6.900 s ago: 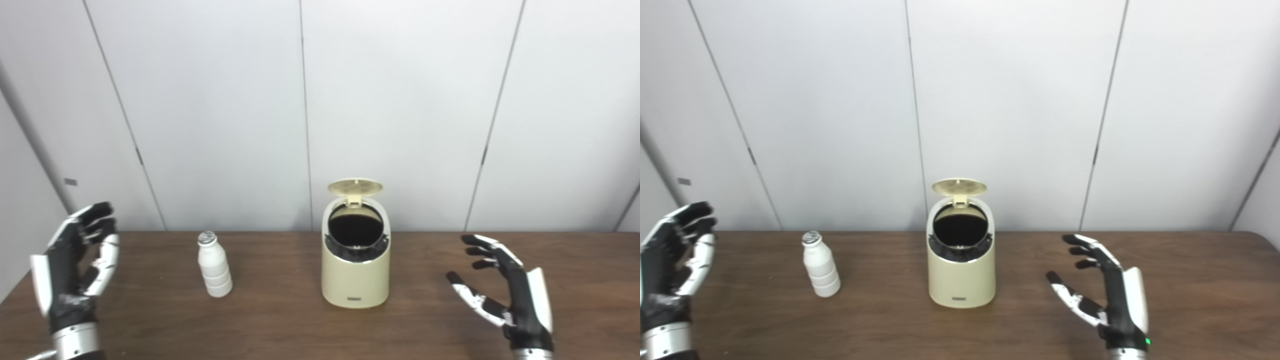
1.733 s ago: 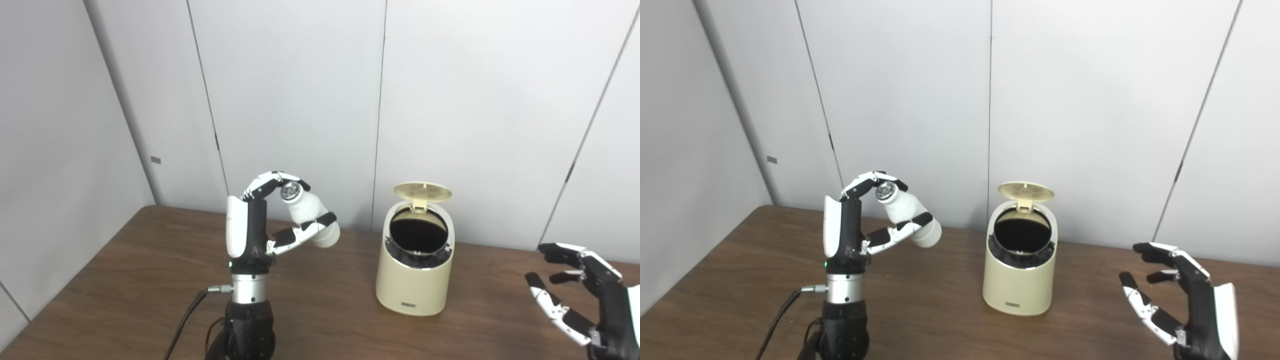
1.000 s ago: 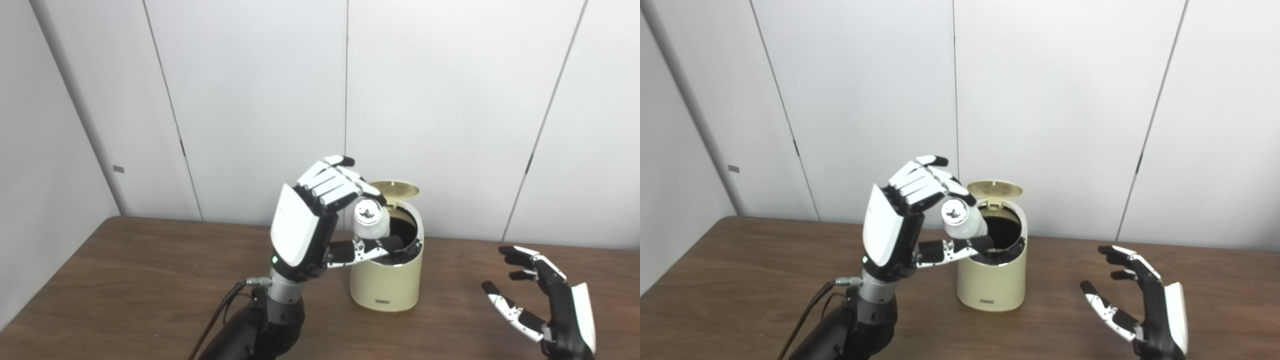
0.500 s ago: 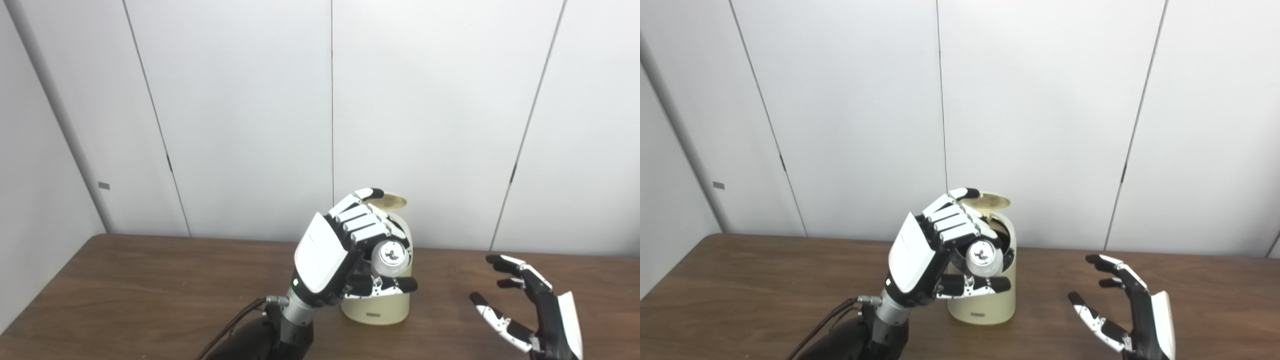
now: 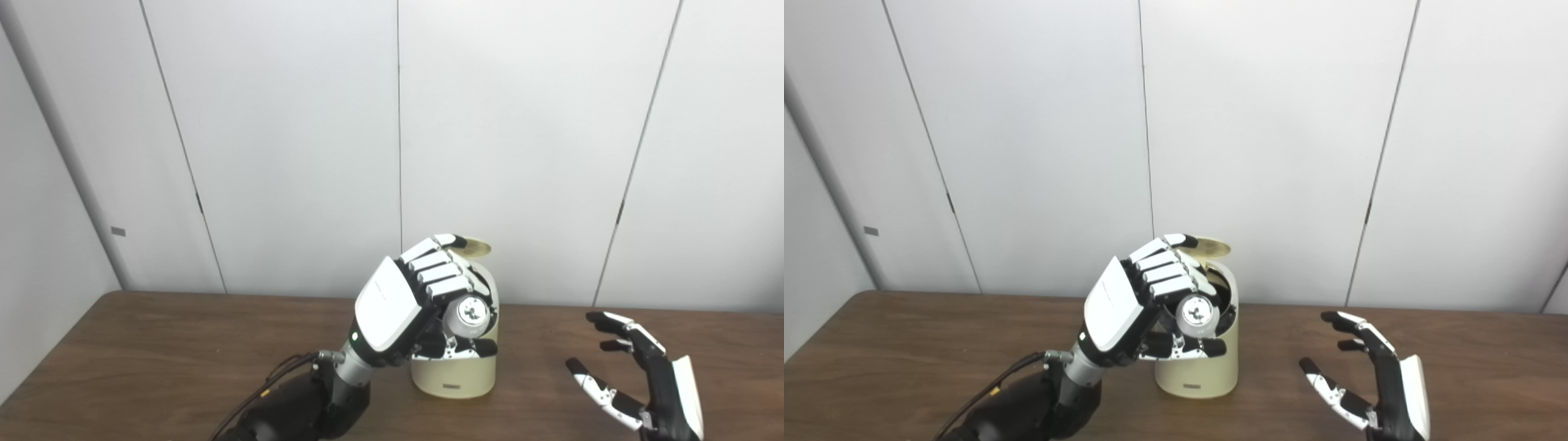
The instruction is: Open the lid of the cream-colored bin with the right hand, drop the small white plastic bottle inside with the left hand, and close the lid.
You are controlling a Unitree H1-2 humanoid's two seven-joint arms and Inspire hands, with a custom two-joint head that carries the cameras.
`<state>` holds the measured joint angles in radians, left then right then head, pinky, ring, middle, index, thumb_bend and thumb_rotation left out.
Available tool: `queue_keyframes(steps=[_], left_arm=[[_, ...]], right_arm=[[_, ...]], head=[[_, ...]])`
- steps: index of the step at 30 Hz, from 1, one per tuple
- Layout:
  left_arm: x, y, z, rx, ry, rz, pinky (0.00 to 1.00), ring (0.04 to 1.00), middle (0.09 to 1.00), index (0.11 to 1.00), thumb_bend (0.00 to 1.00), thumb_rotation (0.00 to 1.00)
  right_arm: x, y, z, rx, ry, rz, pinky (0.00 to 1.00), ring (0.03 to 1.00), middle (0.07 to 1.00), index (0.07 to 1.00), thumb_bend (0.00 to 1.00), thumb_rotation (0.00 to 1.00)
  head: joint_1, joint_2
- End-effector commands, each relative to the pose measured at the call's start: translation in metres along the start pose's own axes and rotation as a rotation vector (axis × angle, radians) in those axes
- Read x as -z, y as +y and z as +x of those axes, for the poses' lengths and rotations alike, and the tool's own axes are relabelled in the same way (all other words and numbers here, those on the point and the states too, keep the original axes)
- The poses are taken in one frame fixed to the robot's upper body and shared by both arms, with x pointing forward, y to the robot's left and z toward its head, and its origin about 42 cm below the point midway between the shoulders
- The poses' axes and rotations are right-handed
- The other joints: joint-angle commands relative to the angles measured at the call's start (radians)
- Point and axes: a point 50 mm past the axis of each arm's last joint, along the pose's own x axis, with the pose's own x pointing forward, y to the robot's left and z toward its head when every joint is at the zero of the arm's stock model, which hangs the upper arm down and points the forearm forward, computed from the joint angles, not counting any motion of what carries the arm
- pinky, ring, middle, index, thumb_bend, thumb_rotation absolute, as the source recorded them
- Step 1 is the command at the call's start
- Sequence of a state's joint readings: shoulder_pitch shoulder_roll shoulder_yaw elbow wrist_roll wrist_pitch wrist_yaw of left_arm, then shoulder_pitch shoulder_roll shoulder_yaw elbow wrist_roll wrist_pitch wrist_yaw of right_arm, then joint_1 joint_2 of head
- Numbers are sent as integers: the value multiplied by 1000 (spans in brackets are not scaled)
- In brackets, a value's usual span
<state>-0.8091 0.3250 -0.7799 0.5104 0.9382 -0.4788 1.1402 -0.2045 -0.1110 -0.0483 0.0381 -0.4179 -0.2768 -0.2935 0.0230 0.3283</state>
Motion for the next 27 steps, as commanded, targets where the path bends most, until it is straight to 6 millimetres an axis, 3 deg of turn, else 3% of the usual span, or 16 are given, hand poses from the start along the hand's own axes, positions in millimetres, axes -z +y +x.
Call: queue_keyframes(steps=[1,27], left_arm=[[9,15,28,-99,-47,24,723,544,464,473,498,0],[25,25,52,-104,-85,66,760,548,465,472,498,0]], right_arm=[[-10,-2,10,22,-65,13,600,728,738,688,286,128],[-8,1,8,18,-51,3,609,731,747,711,304,212]], head=[[0,-3],[-16,-12]])
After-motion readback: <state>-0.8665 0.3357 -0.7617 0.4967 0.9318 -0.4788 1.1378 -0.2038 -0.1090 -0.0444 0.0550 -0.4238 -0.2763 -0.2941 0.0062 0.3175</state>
